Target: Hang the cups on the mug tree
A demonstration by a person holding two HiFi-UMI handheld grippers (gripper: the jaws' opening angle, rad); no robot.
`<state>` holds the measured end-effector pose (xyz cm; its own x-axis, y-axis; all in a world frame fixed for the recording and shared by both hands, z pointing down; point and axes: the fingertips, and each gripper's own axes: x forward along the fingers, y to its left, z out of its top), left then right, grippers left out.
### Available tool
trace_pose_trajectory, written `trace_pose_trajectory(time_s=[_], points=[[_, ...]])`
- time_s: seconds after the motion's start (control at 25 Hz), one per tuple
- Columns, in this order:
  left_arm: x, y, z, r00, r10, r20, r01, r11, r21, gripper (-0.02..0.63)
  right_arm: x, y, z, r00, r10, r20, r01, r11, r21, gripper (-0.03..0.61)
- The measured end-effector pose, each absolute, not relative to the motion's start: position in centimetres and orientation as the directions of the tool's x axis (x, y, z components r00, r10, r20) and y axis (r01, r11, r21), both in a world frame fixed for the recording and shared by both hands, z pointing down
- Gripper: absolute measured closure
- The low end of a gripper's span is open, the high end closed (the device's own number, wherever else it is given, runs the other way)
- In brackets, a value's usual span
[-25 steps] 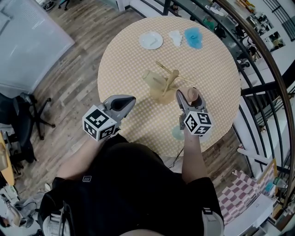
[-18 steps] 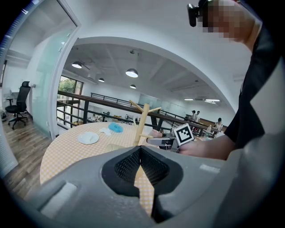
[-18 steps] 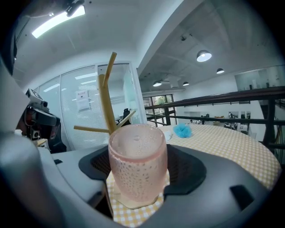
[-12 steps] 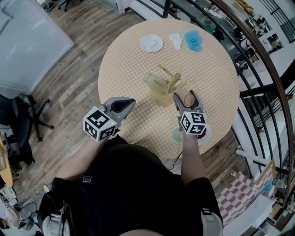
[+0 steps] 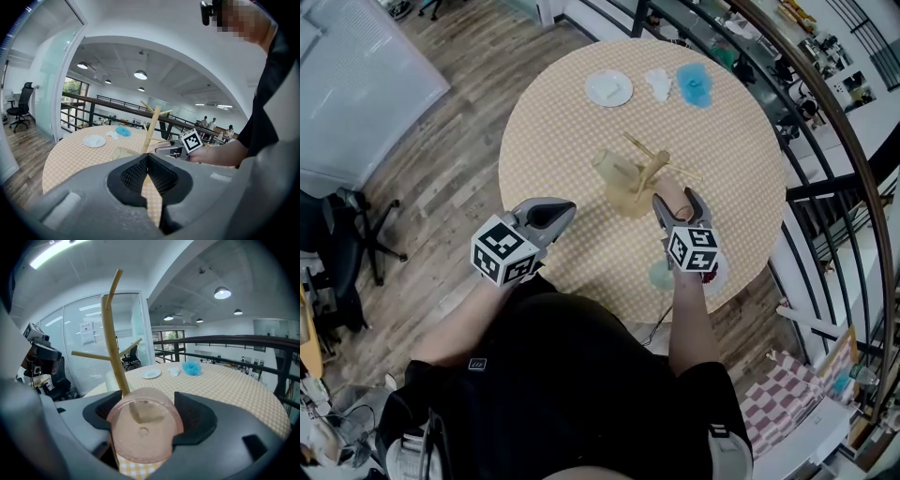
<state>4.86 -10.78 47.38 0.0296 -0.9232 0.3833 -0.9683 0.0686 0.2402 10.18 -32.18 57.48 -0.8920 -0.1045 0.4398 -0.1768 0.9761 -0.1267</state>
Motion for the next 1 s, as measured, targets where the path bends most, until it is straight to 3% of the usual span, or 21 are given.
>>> trace_pose_trajectory(time_s=[0.16,0.4,1.0], points=[[4.9,-10.7,47.7,0.027,-0.920,0.390,-0.966,0.076,0.246,0.607,10.0,-31.8,58.4,-0.890,-0.030,0.456,-0.137,0.969,-0.204,0.221],[4.6,-10.4,48.0,0.015,-0.917,0.399,-0.964,0.092,0.249,0.607,9.1,-31.8,58.8,-0.875,0.001,0.484,-0.093,0.981,-0.171,0.221],[4.5,-10.2,48.9,-0.003,-0.909,0.416,-0.960,0.119,0.253,0.607,8.3,-31.4,60.5,-0.803,0.038,0.595,0.085,0.995,0.051,0.221]])
